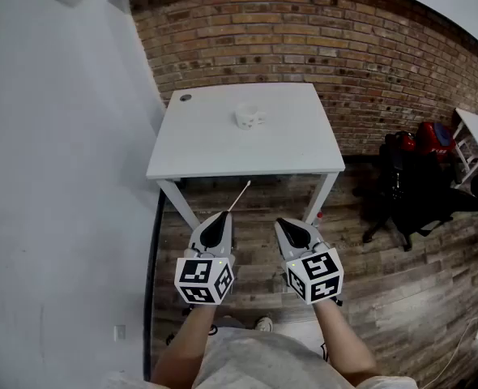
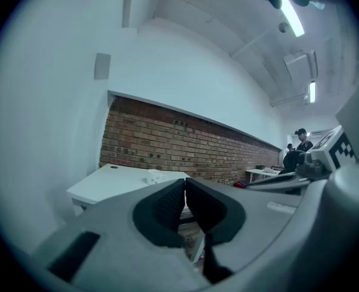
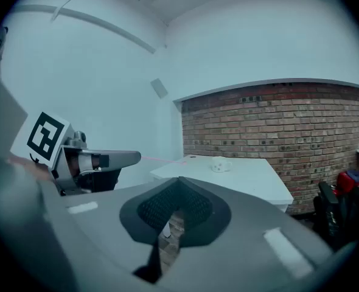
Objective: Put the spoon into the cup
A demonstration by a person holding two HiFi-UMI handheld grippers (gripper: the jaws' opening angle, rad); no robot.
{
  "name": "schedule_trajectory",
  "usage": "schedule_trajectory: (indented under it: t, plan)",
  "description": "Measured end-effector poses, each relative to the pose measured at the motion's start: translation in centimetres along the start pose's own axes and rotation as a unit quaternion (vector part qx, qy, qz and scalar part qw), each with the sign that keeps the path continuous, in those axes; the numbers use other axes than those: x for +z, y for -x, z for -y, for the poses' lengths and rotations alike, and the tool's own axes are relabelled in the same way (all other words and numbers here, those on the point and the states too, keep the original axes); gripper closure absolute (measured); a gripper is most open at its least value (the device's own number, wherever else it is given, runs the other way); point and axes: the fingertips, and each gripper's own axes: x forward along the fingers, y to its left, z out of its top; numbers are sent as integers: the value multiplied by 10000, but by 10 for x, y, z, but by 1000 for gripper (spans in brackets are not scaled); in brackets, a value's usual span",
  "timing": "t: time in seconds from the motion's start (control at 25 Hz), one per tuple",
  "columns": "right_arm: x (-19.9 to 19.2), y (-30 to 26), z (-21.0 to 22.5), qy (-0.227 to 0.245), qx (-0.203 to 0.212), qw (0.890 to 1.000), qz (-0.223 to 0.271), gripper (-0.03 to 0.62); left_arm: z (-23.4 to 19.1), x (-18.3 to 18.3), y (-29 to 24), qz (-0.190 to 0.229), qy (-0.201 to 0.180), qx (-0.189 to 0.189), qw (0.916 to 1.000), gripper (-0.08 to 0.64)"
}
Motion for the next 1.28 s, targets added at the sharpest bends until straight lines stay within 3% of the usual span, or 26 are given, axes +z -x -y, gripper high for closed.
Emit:
schedule_trajectory:
  t: [0.6, 1.28]
  plan:
    - [-7, -18, 6, -155, -93, 9998, -57, 581, -15, -13, -13, -209, 44, -24, 9998, 554]
    - [36, -159, 62, -60, -290, 9990, -348, 581, -106, 6, -143, -419, 293, -278, 9983, 554]
